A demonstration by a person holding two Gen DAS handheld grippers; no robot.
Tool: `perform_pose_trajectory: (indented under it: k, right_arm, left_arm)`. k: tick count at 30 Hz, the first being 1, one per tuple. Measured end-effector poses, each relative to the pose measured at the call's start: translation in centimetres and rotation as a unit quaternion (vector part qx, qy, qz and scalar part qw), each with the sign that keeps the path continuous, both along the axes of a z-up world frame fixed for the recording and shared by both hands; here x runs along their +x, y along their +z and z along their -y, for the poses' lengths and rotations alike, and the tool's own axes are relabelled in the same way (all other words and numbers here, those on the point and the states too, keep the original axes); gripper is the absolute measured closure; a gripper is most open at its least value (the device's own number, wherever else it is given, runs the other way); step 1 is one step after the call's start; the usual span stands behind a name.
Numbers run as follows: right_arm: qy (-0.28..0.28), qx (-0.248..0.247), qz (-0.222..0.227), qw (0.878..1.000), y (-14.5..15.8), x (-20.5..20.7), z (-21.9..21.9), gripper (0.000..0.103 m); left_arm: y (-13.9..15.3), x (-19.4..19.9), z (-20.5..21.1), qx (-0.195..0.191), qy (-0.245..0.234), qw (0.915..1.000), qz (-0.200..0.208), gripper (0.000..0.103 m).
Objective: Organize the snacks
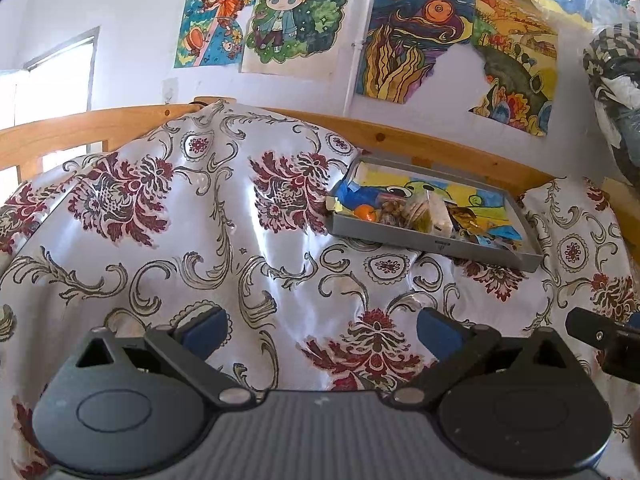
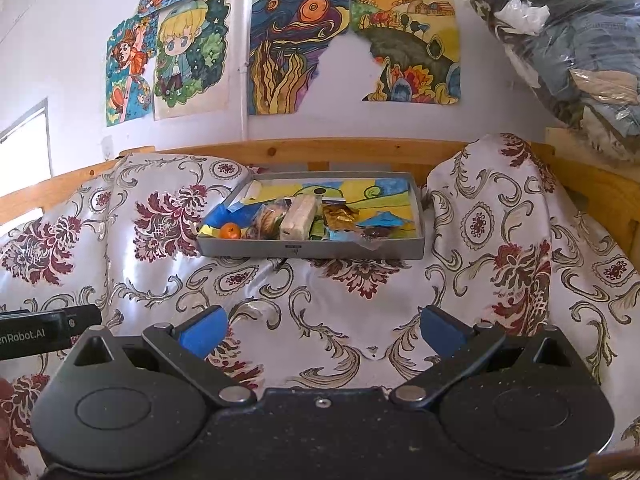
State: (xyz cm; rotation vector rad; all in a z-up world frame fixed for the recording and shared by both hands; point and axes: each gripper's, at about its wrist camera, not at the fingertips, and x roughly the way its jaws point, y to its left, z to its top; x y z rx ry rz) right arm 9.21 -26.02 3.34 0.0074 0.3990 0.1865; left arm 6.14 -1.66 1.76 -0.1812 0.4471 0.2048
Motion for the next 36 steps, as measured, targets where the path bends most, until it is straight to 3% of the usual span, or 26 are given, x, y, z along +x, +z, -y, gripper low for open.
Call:
perform_pose_trajectory:
  k: [29,36]
  right_arm:
    - [0.004,-0.002,-0.005,1.0,-0.47,0.03,-0.26,0.001]
    - [0.005,-0.004,-0.006,1.0,-0.58,0.06,-0.34,0.001]
  left_arm:
    - [-0.24,-0.18,-0.25,-0.001,0.005,1.0,-0.004,0.001]
    - [-0.36,0.18,0.42,0.061,0.053,0.9962,-0.031,0.001]
